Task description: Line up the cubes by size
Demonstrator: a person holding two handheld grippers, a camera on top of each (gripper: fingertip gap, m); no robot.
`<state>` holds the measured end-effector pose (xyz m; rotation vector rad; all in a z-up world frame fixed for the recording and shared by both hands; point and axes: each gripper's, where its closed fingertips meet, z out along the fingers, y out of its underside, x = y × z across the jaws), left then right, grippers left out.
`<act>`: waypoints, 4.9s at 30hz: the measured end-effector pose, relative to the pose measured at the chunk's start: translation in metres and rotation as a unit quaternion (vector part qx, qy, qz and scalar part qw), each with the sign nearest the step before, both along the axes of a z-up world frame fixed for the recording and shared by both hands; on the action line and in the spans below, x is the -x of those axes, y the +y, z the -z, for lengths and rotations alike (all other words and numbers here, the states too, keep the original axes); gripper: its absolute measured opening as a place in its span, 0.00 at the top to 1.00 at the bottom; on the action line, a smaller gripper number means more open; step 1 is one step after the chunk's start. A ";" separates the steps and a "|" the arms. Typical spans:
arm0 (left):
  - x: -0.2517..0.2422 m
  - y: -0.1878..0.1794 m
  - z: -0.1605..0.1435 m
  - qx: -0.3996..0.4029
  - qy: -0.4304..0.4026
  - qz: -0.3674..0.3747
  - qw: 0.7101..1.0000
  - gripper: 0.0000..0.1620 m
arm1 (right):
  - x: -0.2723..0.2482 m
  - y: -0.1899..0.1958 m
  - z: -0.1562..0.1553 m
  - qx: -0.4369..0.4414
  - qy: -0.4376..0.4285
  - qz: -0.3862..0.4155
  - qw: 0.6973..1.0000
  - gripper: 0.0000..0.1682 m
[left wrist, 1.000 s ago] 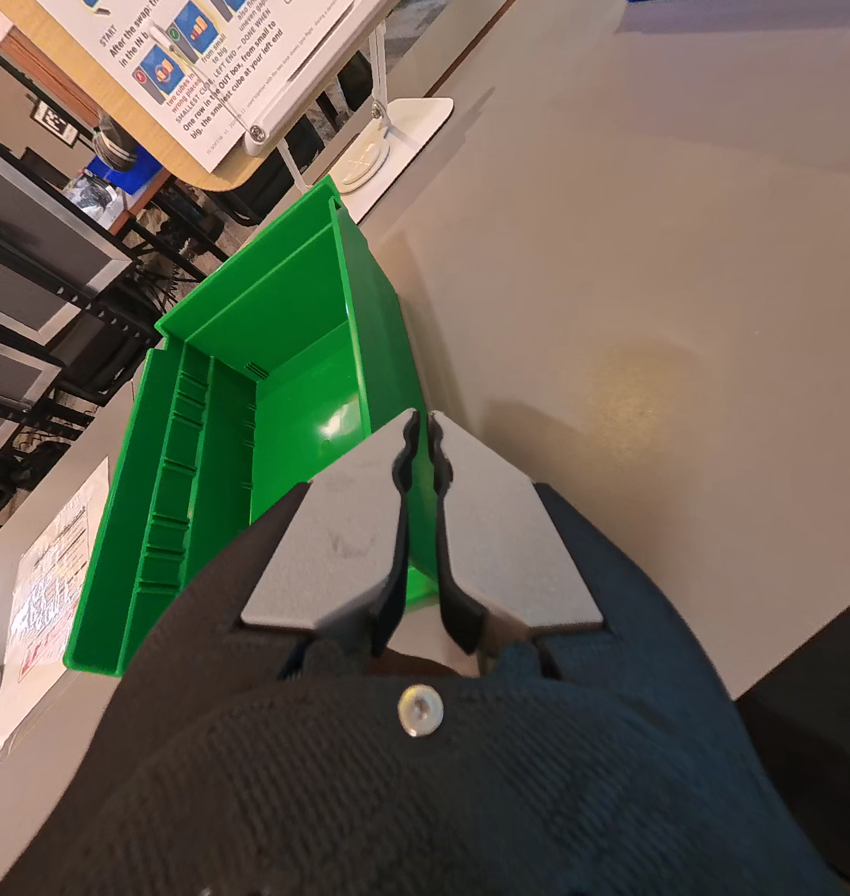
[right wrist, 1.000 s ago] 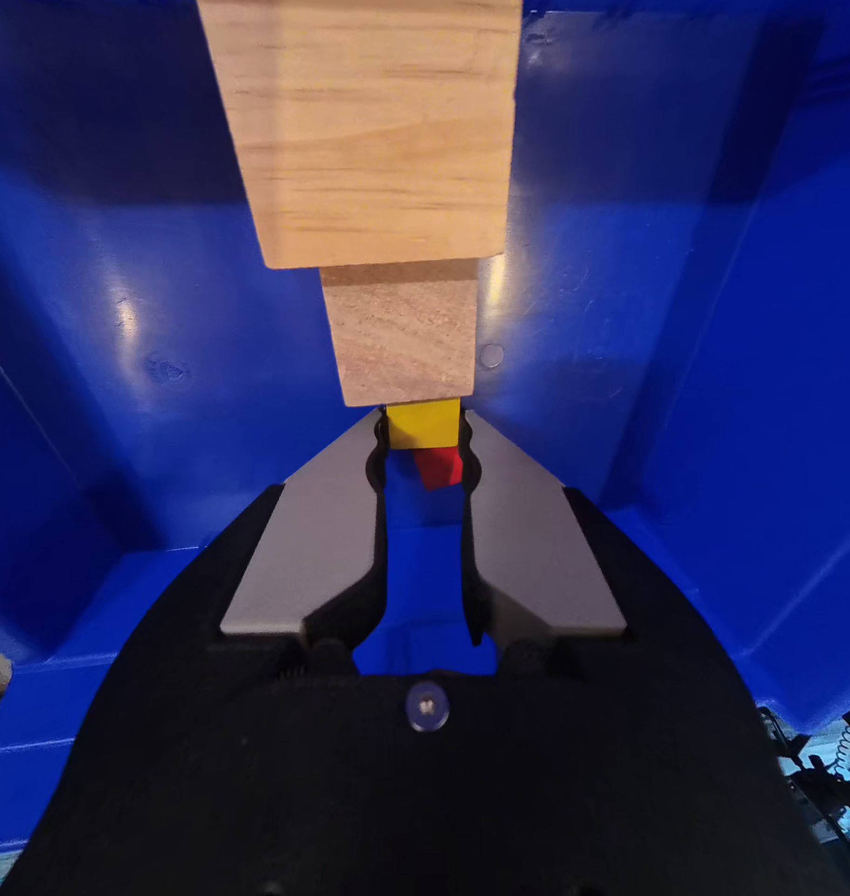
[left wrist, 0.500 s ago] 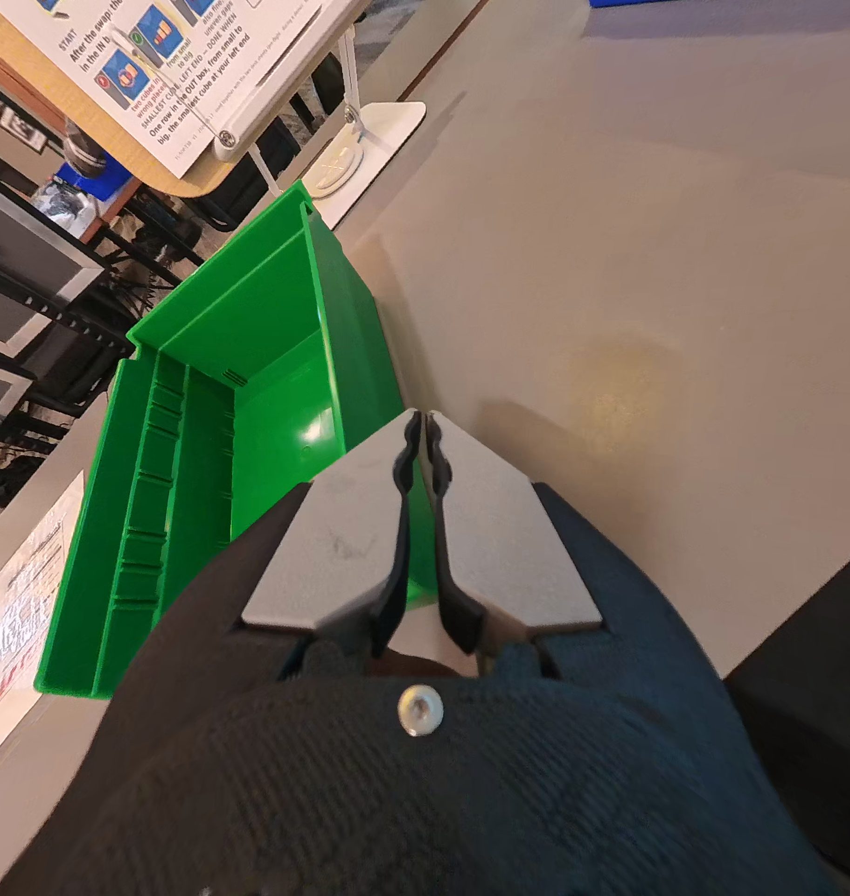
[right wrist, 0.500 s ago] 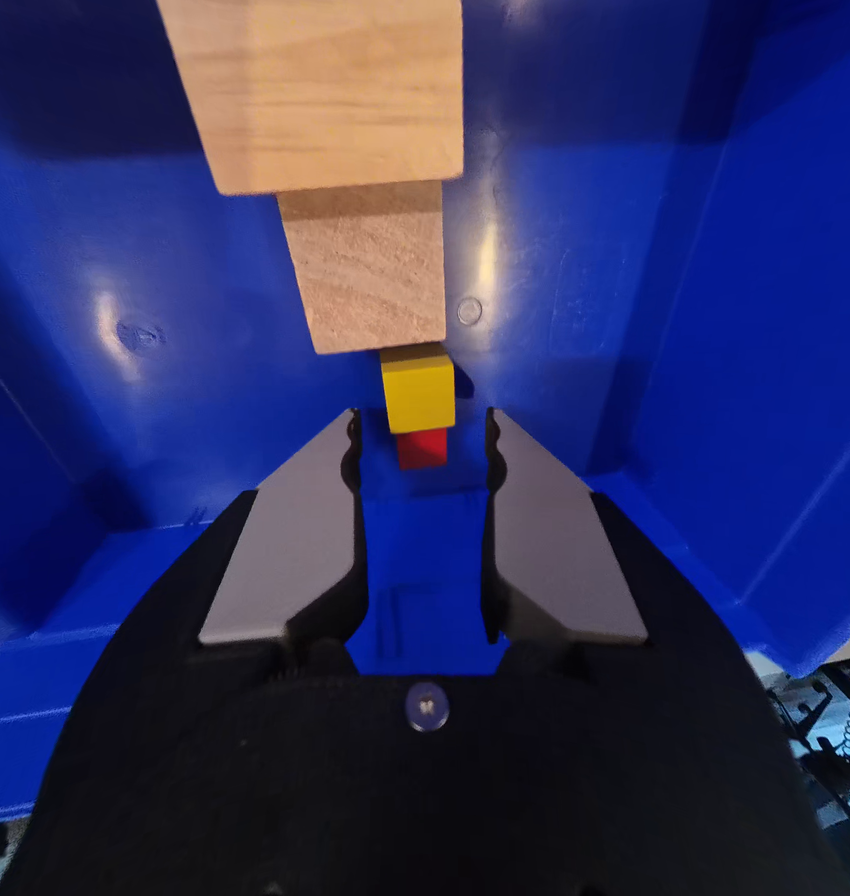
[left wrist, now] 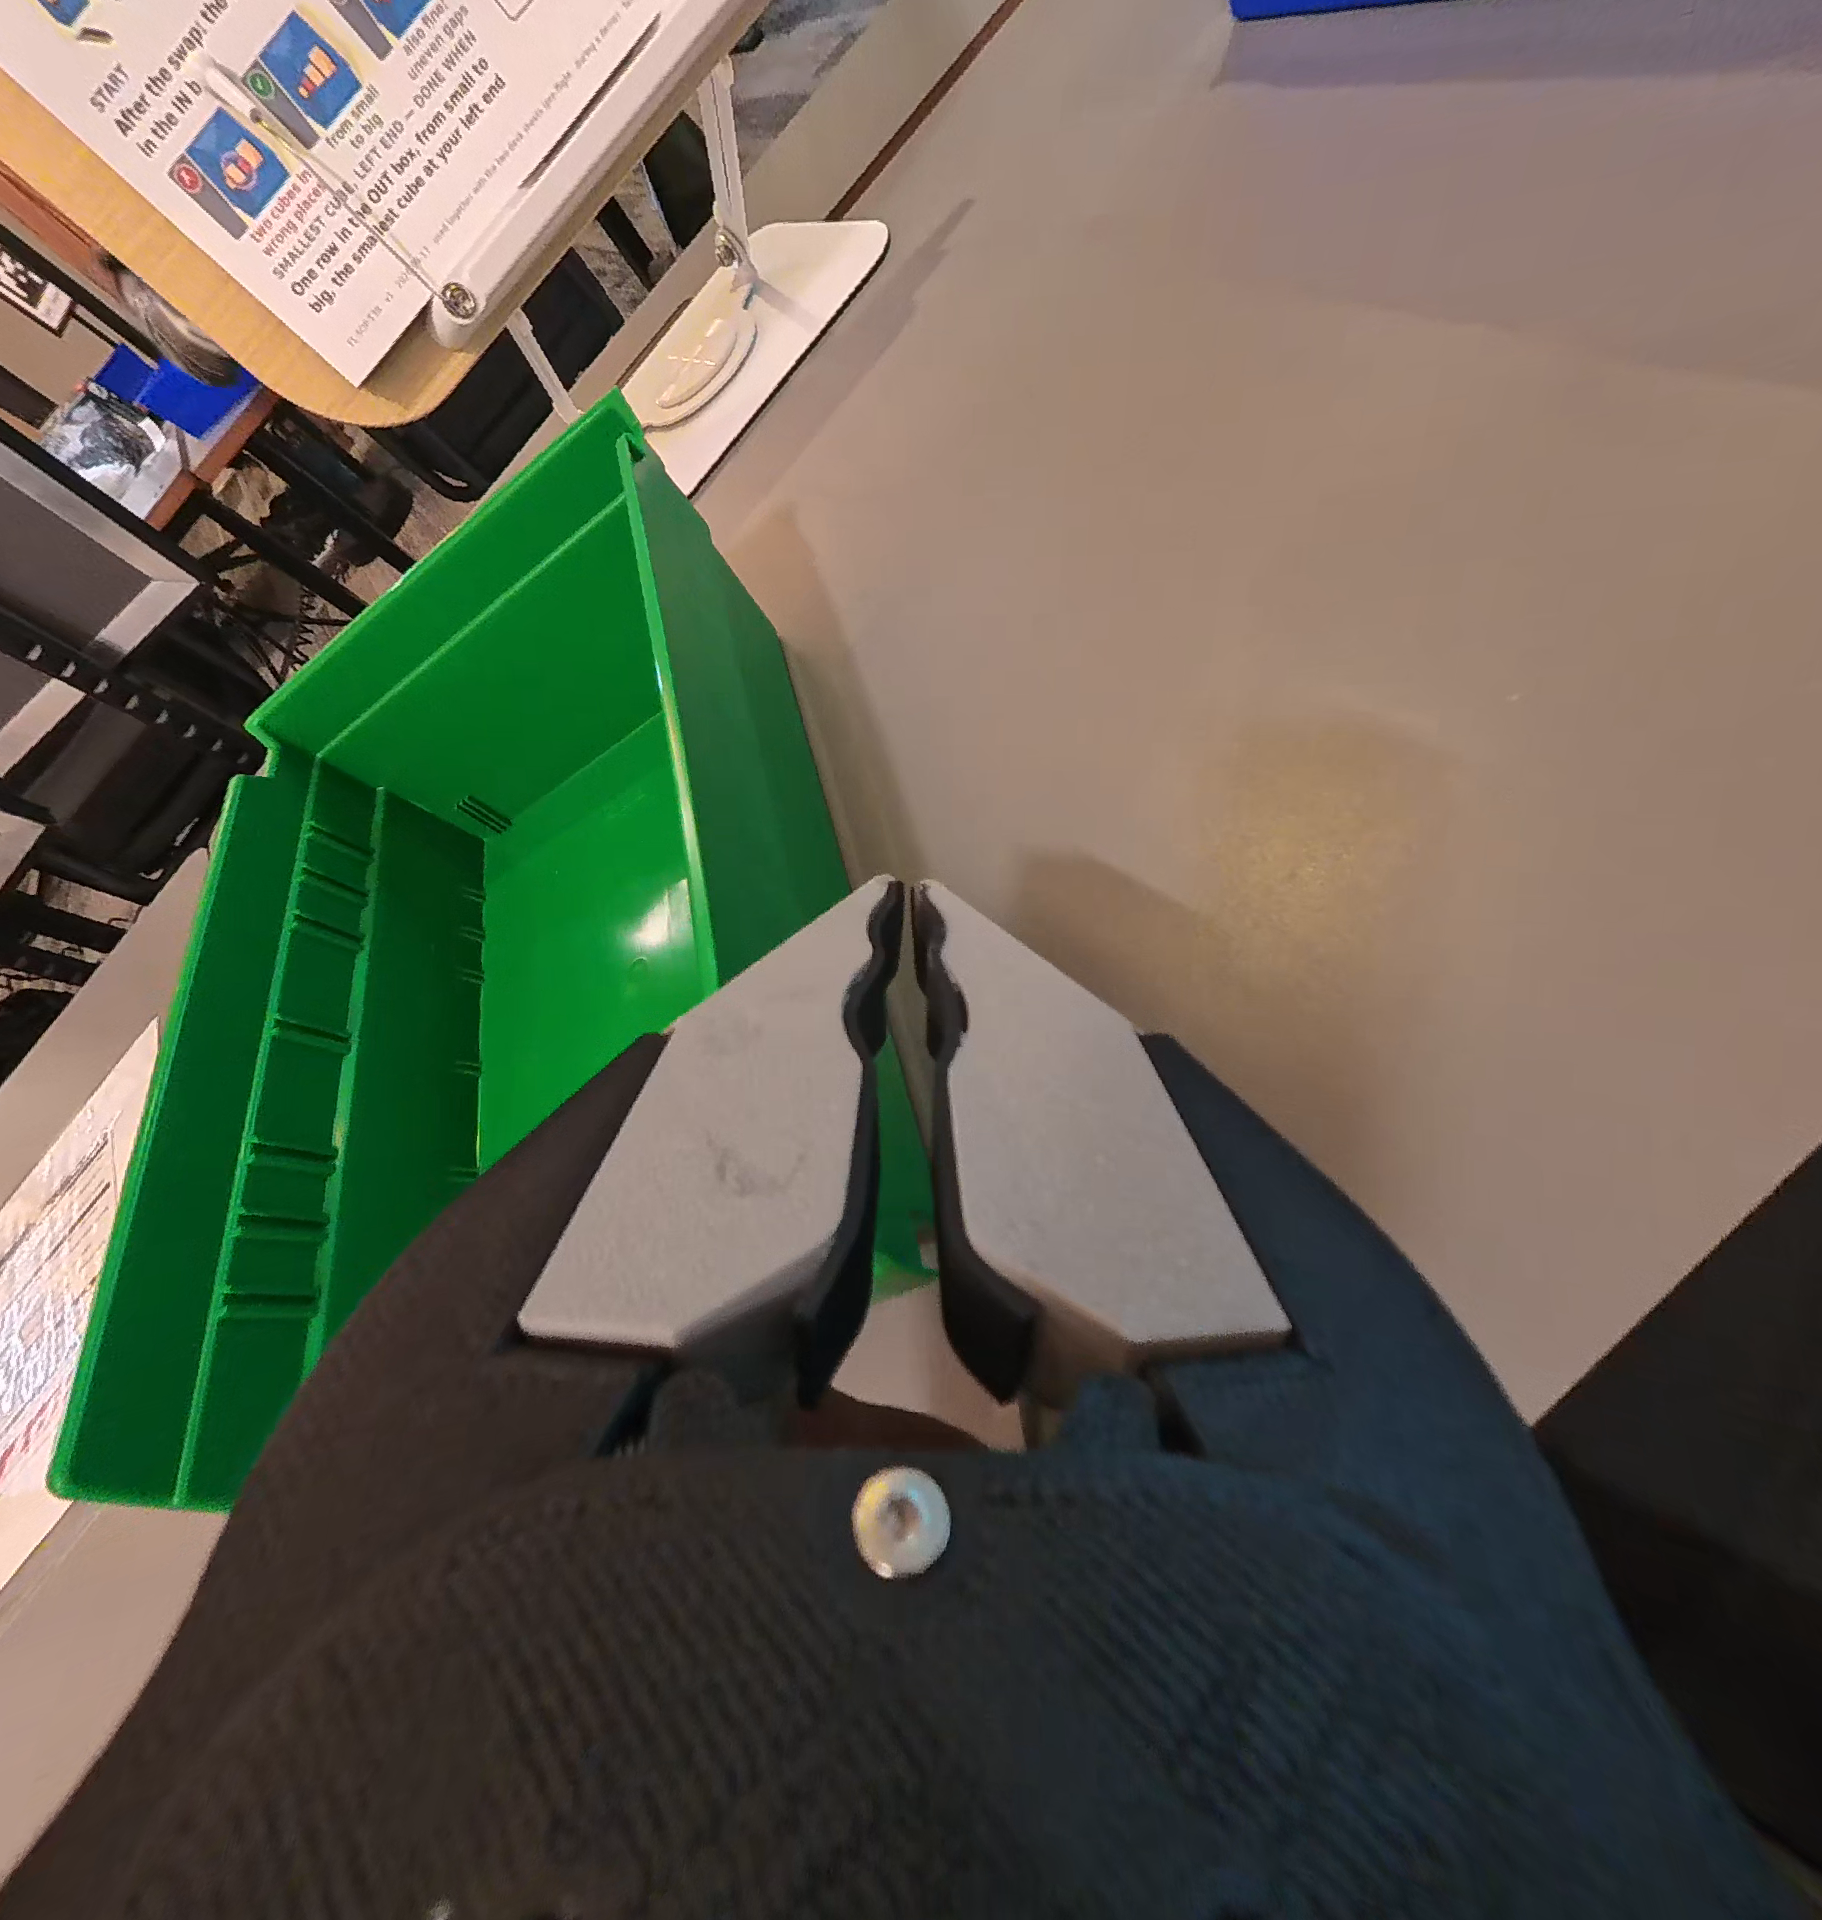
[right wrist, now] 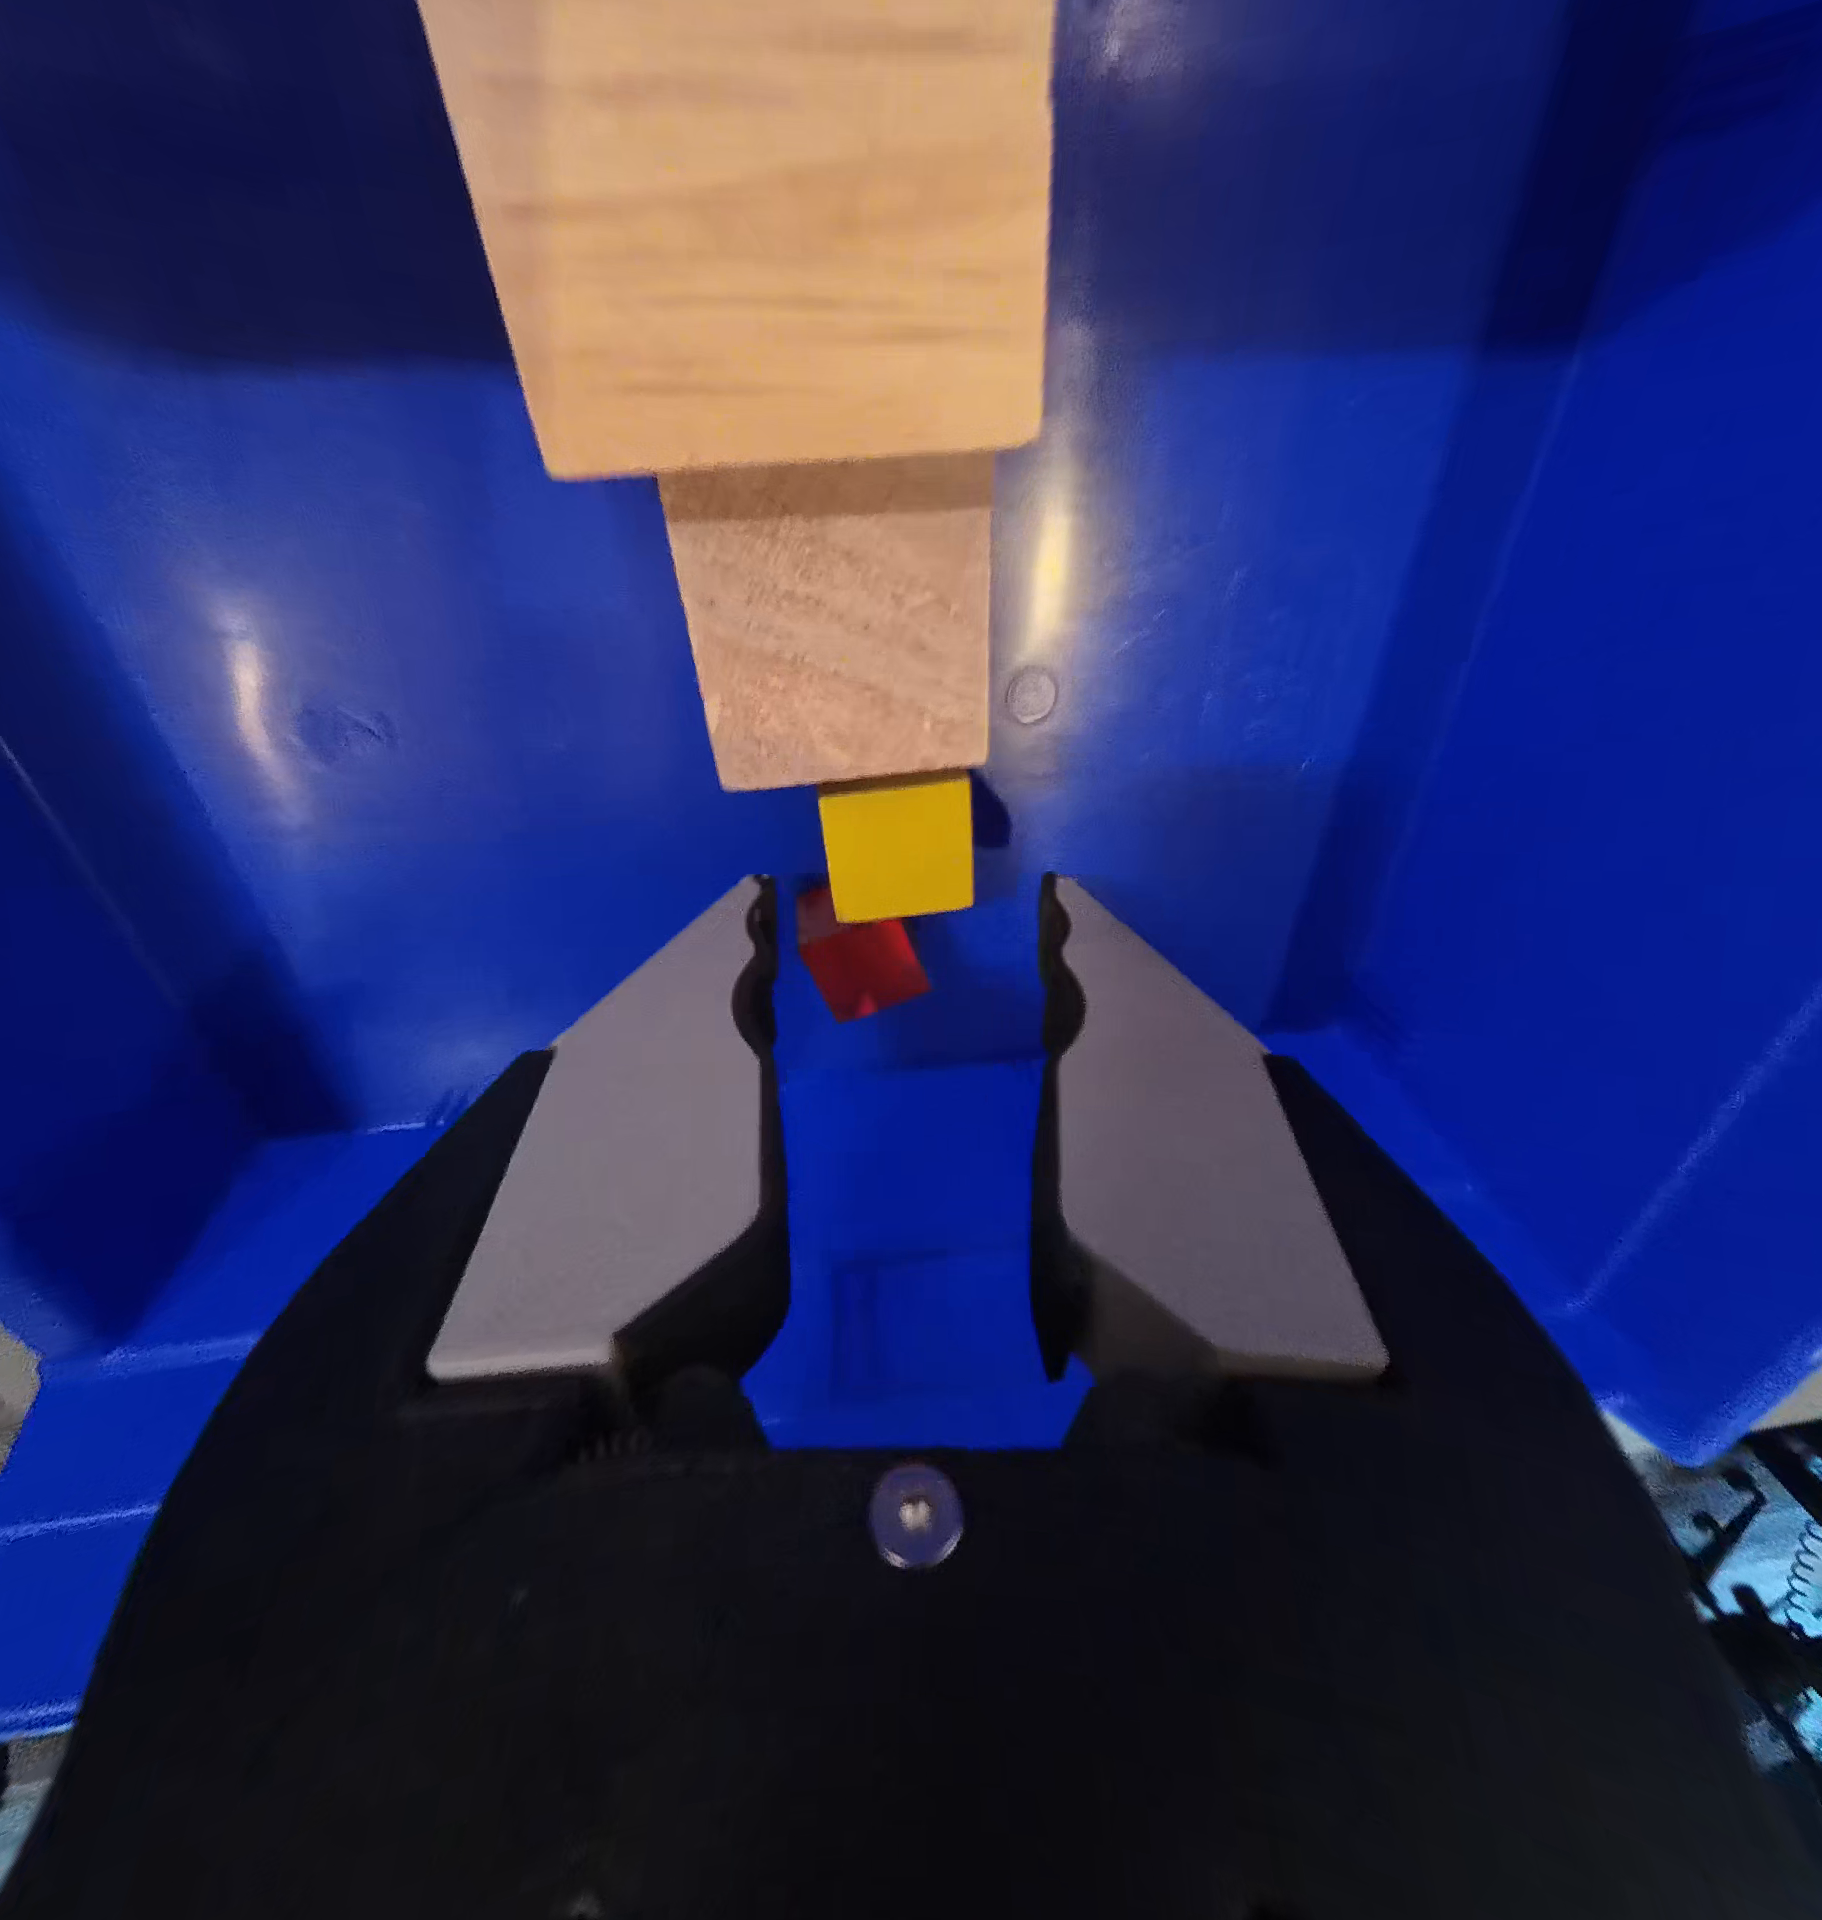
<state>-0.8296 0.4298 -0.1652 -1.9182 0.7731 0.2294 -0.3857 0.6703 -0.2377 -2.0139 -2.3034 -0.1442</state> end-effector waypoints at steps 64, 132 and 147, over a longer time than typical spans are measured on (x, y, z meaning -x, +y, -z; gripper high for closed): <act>-0.054 -0.028 -0.204 -0.136 -0.244 -0.099 0.955 0.98 | 0.409 -0.234 -0.058 -0.193 0.526 0.318 0.765 0.85; -0.043 0.000 0.051 0.194 -0.010 -0.036 0.980 0.83 | 0.201 -0.155 -0.001 -0.079 0.148 0.232 0.958 0.89; 0.017 -0.038 0.048 0.128 -0.004 -0.060 0.990 0.82 | 0.041 -0.190 -0.003 -0.077 0.200 0.218 0.952 0.78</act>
